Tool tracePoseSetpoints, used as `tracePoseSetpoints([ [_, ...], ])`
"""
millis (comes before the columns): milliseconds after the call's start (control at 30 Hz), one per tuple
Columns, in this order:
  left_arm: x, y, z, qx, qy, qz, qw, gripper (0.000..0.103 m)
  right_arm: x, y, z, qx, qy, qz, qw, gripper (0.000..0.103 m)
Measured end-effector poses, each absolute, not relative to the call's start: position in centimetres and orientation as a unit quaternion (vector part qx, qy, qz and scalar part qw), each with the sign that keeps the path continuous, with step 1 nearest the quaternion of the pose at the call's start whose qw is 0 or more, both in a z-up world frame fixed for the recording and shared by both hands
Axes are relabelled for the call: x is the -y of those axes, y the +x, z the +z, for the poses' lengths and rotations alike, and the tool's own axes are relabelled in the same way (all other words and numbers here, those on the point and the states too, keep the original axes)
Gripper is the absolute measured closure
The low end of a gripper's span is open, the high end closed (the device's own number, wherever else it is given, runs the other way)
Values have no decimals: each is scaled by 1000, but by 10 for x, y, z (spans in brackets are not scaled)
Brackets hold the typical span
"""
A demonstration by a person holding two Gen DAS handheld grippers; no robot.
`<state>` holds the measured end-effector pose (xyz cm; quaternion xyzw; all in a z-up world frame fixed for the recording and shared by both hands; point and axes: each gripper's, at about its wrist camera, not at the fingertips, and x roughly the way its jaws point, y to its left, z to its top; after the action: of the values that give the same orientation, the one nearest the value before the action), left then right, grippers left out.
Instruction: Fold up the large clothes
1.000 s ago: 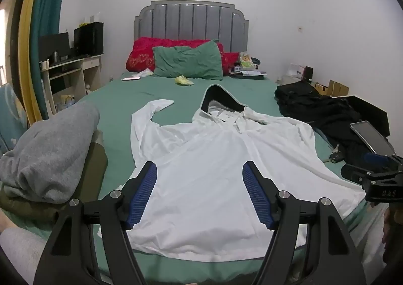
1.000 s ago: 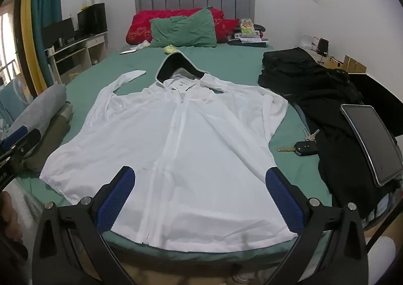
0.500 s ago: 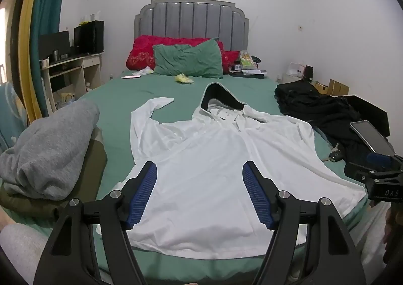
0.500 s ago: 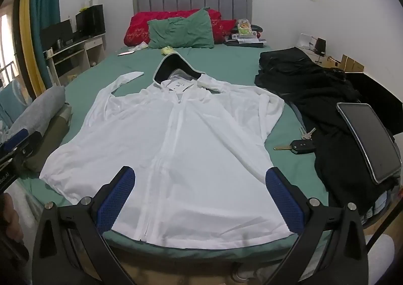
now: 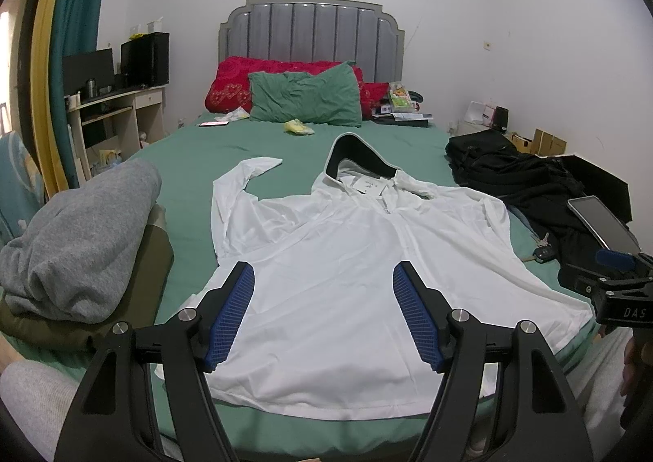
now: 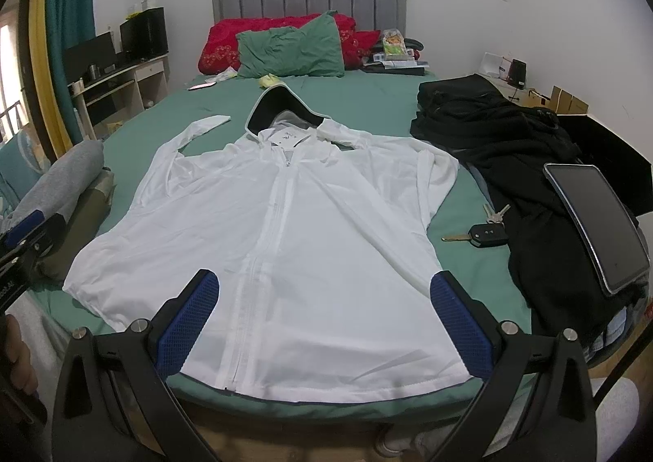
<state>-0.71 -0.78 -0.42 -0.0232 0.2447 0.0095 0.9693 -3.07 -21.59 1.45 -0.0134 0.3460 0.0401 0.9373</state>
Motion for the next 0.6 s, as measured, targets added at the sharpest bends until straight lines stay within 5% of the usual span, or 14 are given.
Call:
tracePoseSetpoints([
  [600, 8, -6, -5, -246, -24, 9, 969, 29, 218, -30, 14, -348, -11, 38, 937, 1],
])
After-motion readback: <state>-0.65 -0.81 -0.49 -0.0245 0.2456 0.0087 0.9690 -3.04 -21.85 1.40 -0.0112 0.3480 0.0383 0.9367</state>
